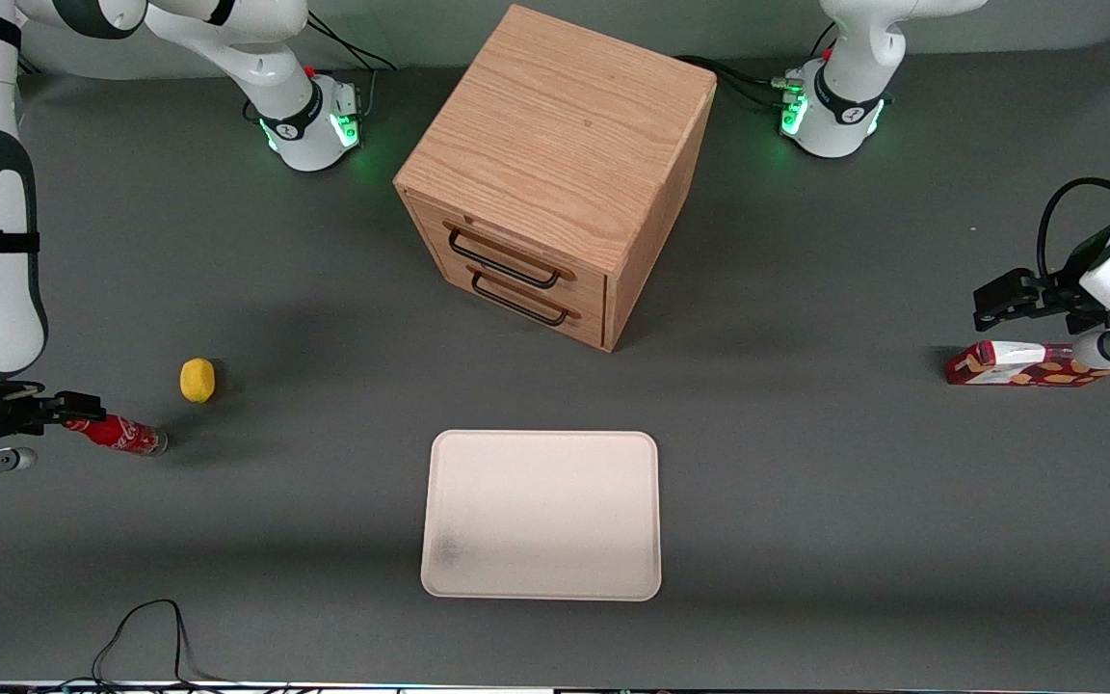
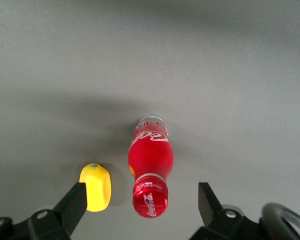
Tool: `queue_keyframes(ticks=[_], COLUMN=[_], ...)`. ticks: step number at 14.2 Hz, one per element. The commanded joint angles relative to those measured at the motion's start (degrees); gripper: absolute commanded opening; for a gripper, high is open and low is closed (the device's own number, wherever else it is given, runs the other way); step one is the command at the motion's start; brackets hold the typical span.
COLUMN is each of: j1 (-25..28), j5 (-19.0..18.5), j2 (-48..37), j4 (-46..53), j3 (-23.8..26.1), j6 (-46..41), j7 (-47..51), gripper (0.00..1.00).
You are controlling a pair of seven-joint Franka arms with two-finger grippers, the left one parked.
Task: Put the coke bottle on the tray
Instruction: 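Lower the open right gripper onto the red Coca-Cola bottle's body, then close the right gripper on the bottle and lift it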
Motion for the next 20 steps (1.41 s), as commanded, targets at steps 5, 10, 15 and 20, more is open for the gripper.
queue_keyframes(ticks=[5, 10, 15, 20], j1=[-0.61, -0.52, -0.52, -0.43], j5=[1.59, 1.59, 1.59, 1.5], j2=[-0.32, -0.58, -0.85, -1.54], j4=[-3.22, -3.4, -3.22, -2.87], j3=[-0.39, -0.39, -0.39, -0.57], j6=[3.33, 3.07, 2.81, 2.54], j7=[-5.02, -4.94, -5.02, -4.41], gripper=[0.94, 0.3, 0.0, 0.0])
